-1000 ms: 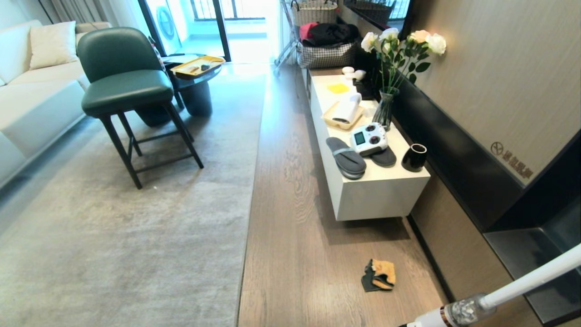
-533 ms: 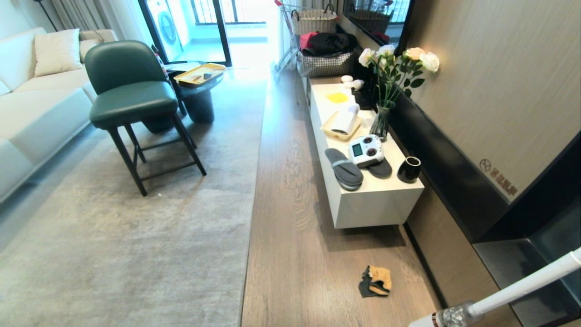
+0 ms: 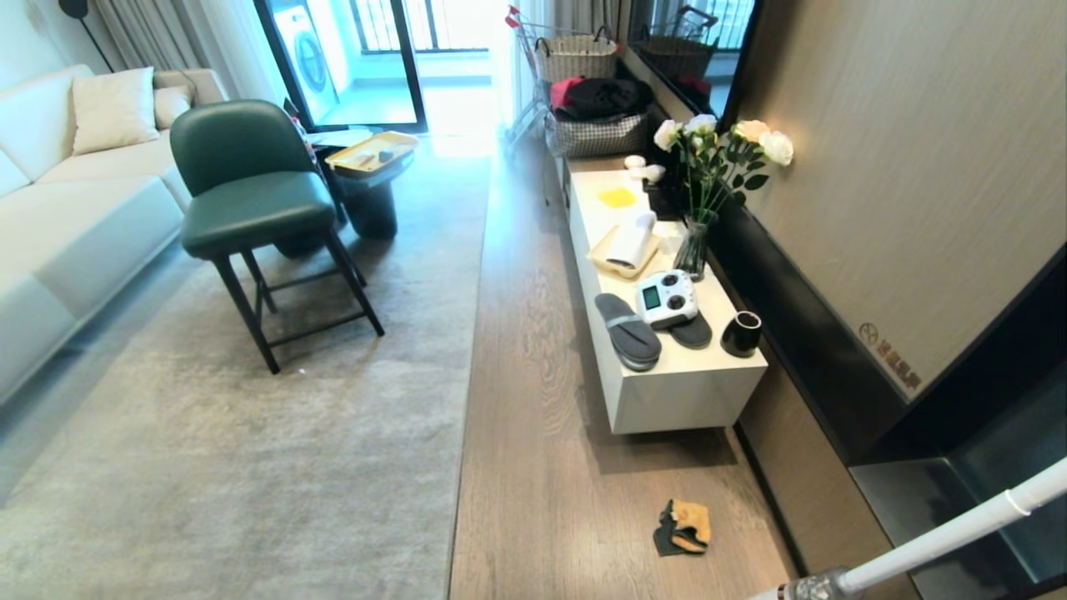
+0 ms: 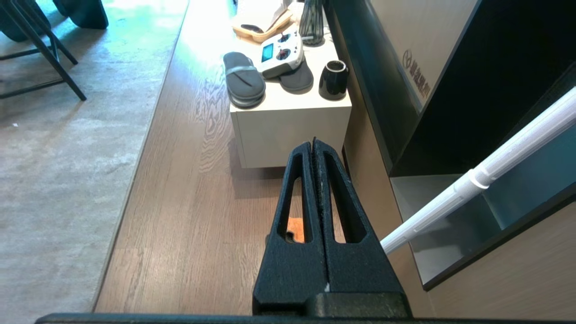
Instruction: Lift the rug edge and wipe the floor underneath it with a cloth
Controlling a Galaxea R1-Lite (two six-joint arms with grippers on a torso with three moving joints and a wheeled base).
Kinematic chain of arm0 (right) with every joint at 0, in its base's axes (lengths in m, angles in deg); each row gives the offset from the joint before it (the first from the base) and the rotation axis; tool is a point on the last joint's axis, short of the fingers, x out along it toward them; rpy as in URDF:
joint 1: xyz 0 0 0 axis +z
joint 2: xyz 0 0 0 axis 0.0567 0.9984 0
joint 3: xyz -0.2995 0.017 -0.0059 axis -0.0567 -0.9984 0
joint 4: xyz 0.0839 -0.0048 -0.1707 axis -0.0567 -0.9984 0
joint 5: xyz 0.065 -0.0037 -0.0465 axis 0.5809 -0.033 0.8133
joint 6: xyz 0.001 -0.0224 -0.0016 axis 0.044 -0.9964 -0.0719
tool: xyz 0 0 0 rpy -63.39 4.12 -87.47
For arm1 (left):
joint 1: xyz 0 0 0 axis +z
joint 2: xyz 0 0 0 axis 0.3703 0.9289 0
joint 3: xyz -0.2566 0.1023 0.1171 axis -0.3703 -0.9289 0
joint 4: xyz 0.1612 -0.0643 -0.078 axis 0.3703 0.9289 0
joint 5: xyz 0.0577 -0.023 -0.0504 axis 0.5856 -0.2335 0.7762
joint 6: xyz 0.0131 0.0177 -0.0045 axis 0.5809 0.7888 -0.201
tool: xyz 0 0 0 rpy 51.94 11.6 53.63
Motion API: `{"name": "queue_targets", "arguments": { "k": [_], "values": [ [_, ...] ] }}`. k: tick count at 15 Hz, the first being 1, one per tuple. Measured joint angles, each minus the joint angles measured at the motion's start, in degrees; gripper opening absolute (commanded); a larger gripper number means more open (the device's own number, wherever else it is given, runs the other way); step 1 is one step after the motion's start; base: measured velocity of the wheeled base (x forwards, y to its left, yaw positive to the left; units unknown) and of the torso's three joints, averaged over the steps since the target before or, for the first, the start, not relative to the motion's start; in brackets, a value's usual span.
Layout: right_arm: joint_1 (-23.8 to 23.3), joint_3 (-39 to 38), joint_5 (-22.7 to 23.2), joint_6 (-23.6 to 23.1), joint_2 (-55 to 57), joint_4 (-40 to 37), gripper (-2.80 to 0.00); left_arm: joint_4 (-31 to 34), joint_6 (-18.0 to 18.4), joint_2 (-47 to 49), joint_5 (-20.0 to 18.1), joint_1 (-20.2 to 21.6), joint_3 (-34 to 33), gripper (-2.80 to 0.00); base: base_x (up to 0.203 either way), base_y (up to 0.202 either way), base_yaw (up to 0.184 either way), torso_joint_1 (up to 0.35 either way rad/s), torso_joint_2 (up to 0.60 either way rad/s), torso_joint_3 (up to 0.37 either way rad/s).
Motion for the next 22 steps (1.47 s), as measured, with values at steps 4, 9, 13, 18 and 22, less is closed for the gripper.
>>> {"name": "queue_targets", "arguments": {
  "k": [4,9,13,18,22],
  "values": [
    [0.0,0.0,0.0,-0.02,0.0,-0.01,-2.8,0.0,-0.01,0.0,0.0,0.0,0.0,-2.8,0.0,0.0,0.0,0.21,-0.5,-0.299],
    [0.0,0.0,-0.02,-0.02,0.0,-0.01,-2.8,0.0,-0.01,0.0,-0.01,0.05,0.0,-2.8,0.0,0.0,0.0,0.154,-0.36,-0.204],
    [0.0,0.0,-0.02,0.0,0.0,-0.01,-2.8,0.0,-0.01,0.0,0.01,0.0,0.0,-2.8,0.0,0.0,0.0,0.151,-0.33,-0.184],
    [0.0,0.0,-0.05,0.0,0.0,0.02,-2.8,0.0,-0.01,0.0,0.01,0.0,0.0,-2.8,0.0,0.0,0.0,0.151,-0.32,-0.182],
    [0.0,0.0,-0.07,0.0,0.0,0.0,-2.8,0.0,-0.01,0.0,0.01,0.05,0.0,-2.8,0.0,0.0,0.0,0.139,-0.31,-0.168]
  ]
}}
